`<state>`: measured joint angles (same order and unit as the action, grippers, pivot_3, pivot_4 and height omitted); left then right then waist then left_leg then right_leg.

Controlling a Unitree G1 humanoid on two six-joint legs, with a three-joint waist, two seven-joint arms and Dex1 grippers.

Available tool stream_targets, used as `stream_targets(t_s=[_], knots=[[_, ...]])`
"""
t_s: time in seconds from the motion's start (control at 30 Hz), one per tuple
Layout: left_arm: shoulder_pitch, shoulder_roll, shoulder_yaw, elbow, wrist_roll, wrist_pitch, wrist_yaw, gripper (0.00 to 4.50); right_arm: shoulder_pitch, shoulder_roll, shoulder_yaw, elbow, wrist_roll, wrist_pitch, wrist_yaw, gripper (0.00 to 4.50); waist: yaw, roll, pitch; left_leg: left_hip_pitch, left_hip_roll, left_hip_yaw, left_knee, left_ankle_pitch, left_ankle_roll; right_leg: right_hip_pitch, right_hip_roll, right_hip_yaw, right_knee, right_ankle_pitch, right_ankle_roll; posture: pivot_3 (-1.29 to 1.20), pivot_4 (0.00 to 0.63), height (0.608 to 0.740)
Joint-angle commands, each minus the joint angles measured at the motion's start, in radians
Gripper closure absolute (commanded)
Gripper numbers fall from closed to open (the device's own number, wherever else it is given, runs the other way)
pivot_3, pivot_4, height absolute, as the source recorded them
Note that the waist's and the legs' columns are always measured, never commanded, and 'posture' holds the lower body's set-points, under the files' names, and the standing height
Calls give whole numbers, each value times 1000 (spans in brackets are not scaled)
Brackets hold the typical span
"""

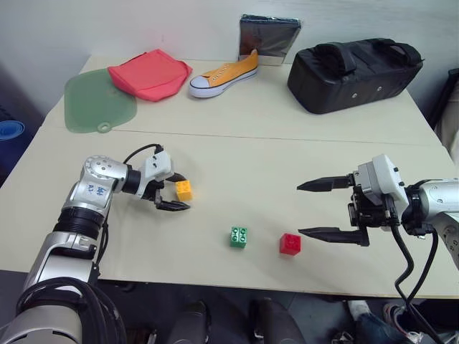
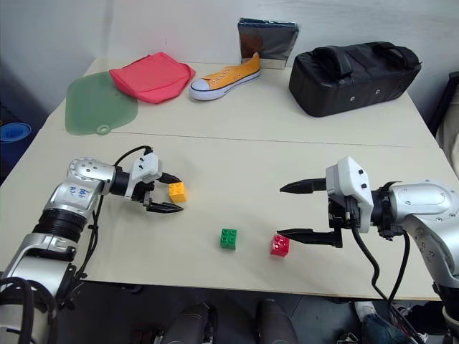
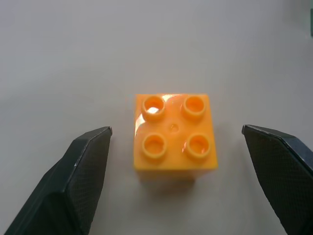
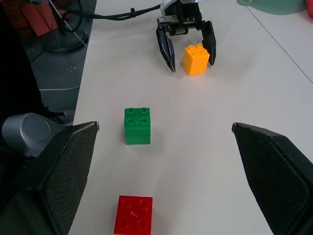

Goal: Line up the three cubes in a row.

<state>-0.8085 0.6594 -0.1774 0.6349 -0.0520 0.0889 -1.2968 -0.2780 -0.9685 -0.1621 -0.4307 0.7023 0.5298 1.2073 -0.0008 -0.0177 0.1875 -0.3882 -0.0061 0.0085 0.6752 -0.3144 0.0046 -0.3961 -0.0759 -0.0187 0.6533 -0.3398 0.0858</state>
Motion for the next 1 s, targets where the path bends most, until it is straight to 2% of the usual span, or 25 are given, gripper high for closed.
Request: stream_targets(t_s=[0.03, 0.1, 0.27, 0.37, 0.5, 0.67, 1.0], knots=[[-25, -6, 3, 29, 23, -34, 28, 188, -6, 0, -18, -19, 12, -5, -4, 0, -1, 0, 0, 0, 0, 0, 0, 0, 0, 0, 0, 0, 0, 0, 0, 0, 150, 740], [-30, -13, 3, 48, 31, -51, 31, 568, -6, -2, -18, -17, 11, -5, -3, 0, 0, 0, 0, 0, 0, 0, 0, 0, 0, 0, 0, 0, 0, 0, 0, 0, 150, 740], [-27, -11, 5, 53, 29, -87, 10, 2083, 6, -10, -18, -21, 2, -12, 5, 0, 1, 0, 0, 0, 0, 0, 1, 0, 0, 0, 0, 0, 0, 0, 0, 0, 150, 740], [-4, -2, 18, -26, -17, -83, -50, 2982, 25, -19, -16, -29, -11, -28, 24, 0, 1, 0, 0, -1, 0, 0, 1, 0, 0, 0, 0, 0, 0, 0, 0, 0, 150, 740], [102, 57, 24, -309, -126, -14, -192, 2971, 35, -21, -18, -37, -9, -28, 36, 0, -3, 0, 0, -1, 0, 0, 0, 0, 0, 0, 0, 0, 0, 0, 0, 0, 150, 740], [204, 113, -4, -521, -128, 35, -203, 2971, 45, -14, -9, -38, -19, -39, 38, 0, -1, 0, 0, 0, 0, -1, 1, 0, -1, 0, -1, 1, 0, 0, 0, 0, 150, 740], [292, 133, -35, -578, -70, 21, -151, 2971, 71, -8, -10, -61, -16, -41, 26, 0, 0, 0, 0, 1, 0, -1, 1, -2, 2, 2, -1, 0, -6, 0, 0, 0, 150, 740]])
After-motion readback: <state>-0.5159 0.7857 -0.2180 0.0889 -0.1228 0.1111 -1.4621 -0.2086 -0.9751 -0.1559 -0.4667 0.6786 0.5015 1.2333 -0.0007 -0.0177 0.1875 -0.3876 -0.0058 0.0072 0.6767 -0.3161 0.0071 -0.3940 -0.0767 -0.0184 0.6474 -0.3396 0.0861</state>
